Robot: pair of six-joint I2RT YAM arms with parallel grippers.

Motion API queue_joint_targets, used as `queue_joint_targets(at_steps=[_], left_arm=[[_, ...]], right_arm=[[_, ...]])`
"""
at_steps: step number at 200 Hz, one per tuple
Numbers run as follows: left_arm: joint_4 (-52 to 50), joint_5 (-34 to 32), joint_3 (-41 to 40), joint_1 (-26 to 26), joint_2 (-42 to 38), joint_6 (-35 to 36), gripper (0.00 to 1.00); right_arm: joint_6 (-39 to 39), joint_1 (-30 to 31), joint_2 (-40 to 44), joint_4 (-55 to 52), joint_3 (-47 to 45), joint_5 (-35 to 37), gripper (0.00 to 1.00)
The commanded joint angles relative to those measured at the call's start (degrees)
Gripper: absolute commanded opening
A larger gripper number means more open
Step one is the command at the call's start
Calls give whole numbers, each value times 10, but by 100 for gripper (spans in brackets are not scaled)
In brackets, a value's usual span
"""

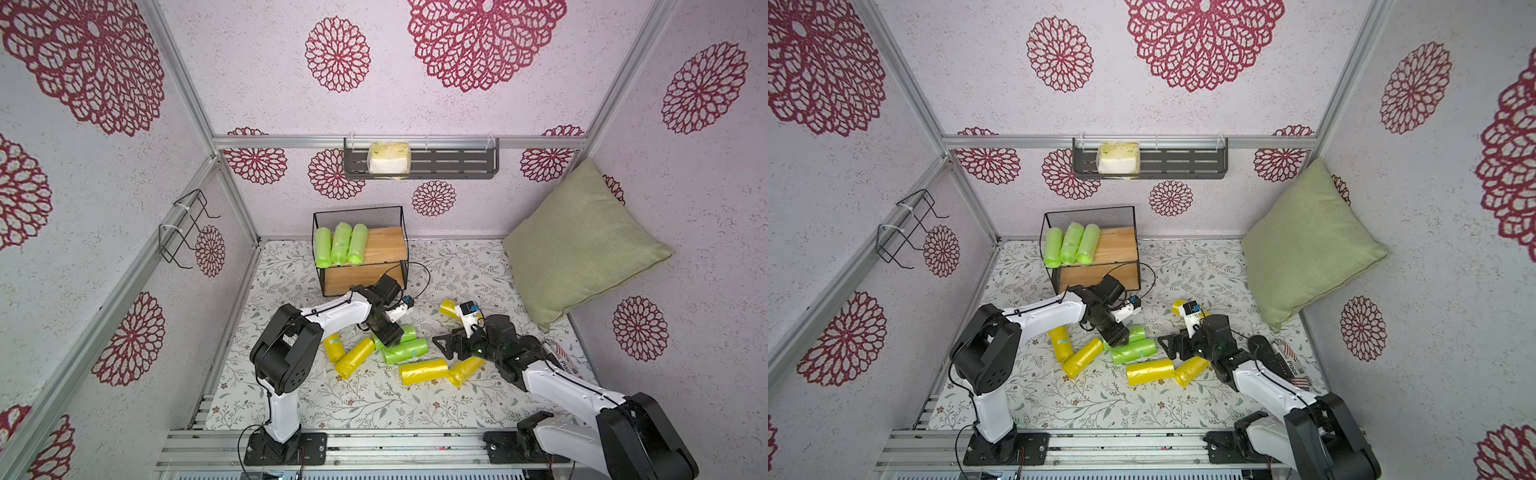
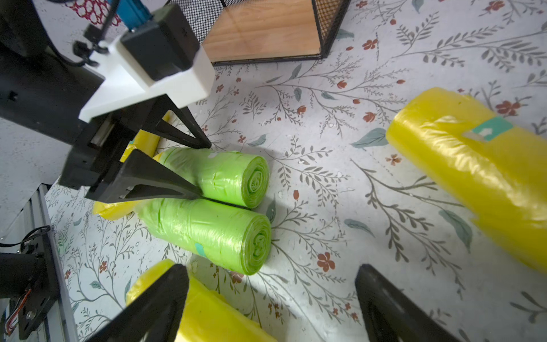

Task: Sort the rolls of trash bags by color and place them on the shelf
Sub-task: Pick up the roll of trash bags from the center of the board.

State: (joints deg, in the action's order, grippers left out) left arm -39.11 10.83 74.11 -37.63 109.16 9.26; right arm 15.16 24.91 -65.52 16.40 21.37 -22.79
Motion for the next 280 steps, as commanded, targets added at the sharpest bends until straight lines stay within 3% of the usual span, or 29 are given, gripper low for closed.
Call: queue_joint_targets(at_steps=[1, 58, 103, 135, 182, 261, 280], left_arm=[[13, -10, 7, -3, 13, -19, 62], [45, -35, 17, 8, 14, -71, 48], [75, -51, 8, 27, -29, -113, 35], [63, -88, 18, 30, -10, -114, 42], [39, -90, 37, 25, 25, -108, 62], [36, -96, 42, 24, 64, -92, 64], [40, -99, 40, 24, 58, -95, 60]], right_arm=[[5, 2, 5, 23, 3, -2, 93], [7, 1, 11, 24, -2, 7, 93], [7, 1, 13, 25, -2, 17, 93], [7, 1, 6, 30, -2, 18, 93], [8, 1, -5, 35, 4, 13, 93], [10, 1, -18, 46, 6, 9, 93], [10, 1, -13, 44, 2, 11, 93]])
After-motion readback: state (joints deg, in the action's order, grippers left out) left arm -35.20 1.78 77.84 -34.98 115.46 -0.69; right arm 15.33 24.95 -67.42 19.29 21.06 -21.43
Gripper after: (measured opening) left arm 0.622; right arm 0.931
